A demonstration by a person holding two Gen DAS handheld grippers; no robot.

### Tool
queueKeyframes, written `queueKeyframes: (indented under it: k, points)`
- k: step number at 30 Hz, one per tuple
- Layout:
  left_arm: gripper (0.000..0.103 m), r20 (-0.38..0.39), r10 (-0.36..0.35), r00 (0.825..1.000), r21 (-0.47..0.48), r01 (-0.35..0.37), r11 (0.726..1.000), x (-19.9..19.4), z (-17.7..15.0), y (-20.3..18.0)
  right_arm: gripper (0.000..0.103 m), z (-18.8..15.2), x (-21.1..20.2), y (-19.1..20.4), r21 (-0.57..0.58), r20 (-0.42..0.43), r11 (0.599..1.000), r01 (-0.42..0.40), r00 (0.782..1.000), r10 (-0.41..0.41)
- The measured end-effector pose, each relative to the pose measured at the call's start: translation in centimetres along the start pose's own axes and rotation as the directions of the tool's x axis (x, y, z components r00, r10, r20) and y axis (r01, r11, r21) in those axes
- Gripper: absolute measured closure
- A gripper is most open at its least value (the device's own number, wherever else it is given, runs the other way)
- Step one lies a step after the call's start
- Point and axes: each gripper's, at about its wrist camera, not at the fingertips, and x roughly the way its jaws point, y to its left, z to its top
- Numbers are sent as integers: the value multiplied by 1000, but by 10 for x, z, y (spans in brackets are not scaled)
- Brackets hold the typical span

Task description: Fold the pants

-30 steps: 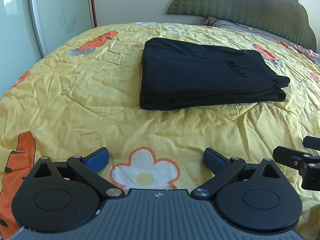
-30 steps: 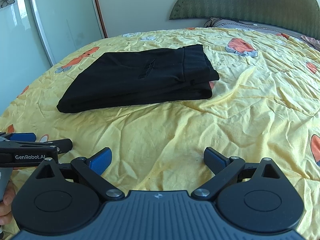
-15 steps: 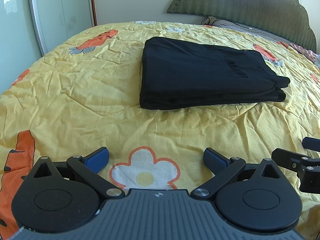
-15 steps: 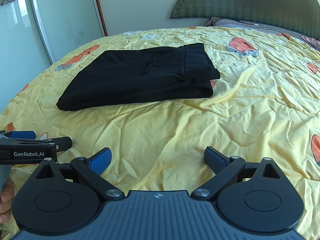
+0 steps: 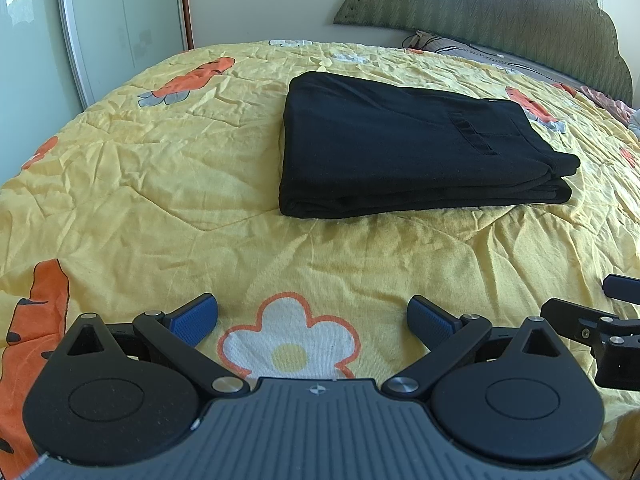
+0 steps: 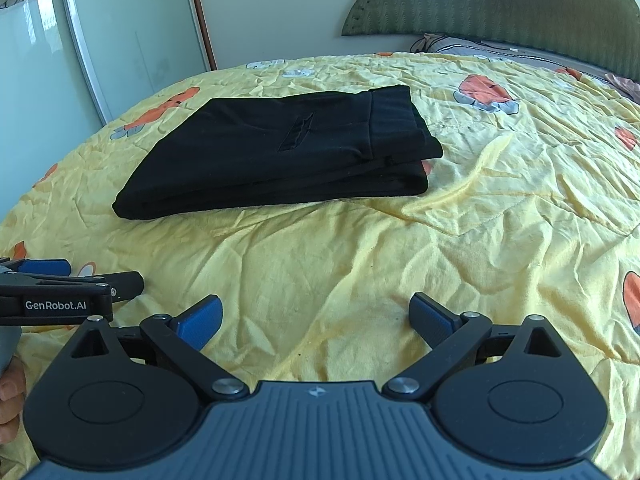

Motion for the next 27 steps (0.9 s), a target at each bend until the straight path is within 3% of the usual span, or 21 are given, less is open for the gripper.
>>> queueKeyframes:
  k: [27]
  points:
    - [0,0,-1,1000,-1,1,1000,0,-1,0,2,0,1,1,-4,0,1000,-1,1000,1]
